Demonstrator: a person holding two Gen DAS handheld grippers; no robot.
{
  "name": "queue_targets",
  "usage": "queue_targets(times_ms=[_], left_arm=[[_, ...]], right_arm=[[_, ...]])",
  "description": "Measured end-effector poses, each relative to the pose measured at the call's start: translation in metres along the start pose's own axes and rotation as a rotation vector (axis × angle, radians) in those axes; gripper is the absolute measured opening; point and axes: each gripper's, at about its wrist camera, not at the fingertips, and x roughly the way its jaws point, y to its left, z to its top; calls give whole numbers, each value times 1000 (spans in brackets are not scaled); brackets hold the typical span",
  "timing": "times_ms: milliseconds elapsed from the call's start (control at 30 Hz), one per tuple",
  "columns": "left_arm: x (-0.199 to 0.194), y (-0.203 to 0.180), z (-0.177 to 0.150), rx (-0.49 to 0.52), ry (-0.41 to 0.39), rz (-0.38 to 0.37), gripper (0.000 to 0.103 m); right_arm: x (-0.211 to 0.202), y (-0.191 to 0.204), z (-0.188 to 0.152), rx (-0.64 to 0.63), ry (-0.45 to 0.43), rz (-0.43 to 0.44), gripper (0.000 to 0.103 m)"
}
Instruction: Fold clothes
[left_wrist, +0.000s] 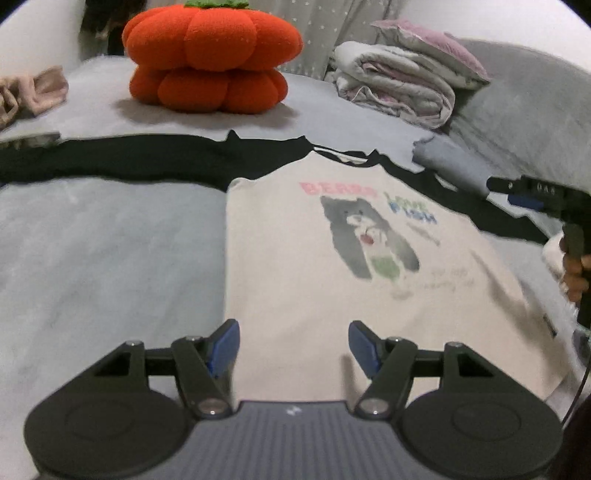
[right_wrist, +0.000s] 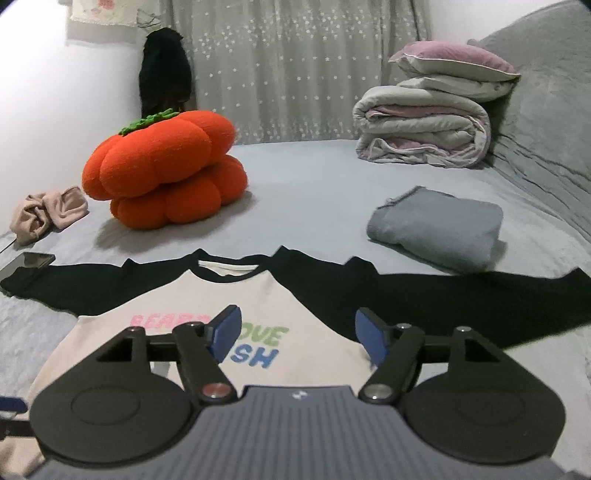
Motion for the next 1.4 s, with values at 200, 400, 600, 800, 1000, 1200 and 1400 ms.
queue_targets(times_ms=[200, 400, 600, 800, 1000, 1200, 1400], left_arm=[[-32, -11, 20, -6, -108, -32, 73], [-31, -34, 62, -26, -169, -76, 78], [-12, -58, 103, -65, -212, -118, 83], [26, -81, 122, -34, -217, -109, 84], [61, -94, 122, 20, -217, -75, 88], [79, -87, 122, 7, -210, -37, 88], [91, -80, 127, -27, -199, -50, 88]], right_arm=[[2, -19, -7, 53, 9, -45, 73], [14, -37, -7, 98, 41, -107, 75], [25, -54, -2, 146, 65, -177, 75], [39, -78, 10, 216, 56, -263, 76], [60, -103, 10, 277, 98, -367, 76], [68, -140, -3, 419, 115, -421, 76], [71, -170, -14, 562, 79, -433, 74]])
